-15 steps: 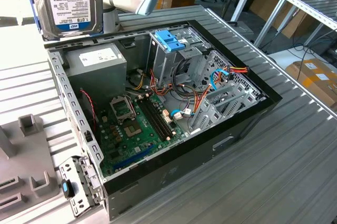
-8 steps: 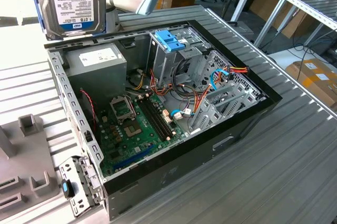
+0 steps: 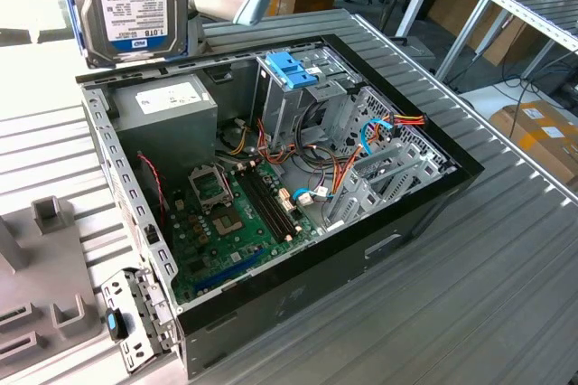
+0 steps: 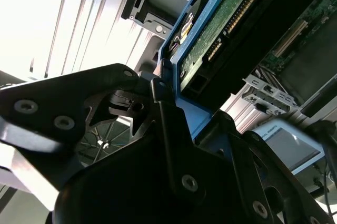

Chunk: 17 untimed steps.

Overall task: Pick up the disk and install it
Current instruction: 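Pick up the disk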

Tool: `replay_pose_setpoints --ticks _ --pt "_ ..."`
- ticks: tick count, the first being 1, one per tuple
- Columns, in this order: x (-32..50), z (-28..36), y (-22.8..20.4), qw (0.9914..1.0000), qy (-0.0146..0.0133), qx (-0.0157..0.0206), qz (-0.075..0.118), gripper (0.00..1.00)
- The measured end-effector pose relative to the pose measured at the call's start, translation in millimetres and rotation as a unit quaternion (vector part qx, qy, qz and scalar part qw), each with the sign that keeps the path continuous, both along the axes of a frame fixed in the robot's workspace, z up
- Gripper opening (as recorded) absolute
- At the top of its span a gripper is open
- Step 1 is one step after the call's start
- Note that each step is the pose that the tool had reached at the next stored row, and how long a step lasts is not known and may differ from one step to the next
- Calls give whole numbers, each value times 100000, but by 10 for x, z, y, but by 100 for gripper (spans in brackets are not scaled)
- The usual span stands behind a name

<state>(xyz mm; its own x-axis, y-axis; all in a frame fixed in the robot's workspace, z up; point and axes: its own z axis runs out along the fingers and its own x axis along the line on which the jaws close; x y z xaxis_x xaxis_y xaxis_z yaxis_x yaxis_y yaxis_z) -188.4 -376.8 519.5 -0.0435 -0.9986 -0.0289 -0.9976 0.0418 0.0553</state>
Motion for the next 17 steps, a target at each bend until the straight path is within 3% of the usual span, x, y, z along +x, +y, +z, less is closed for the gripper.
replay_pose_setpoints --ticks 17 --pt "157 0 0 100000 0 3 0 37"
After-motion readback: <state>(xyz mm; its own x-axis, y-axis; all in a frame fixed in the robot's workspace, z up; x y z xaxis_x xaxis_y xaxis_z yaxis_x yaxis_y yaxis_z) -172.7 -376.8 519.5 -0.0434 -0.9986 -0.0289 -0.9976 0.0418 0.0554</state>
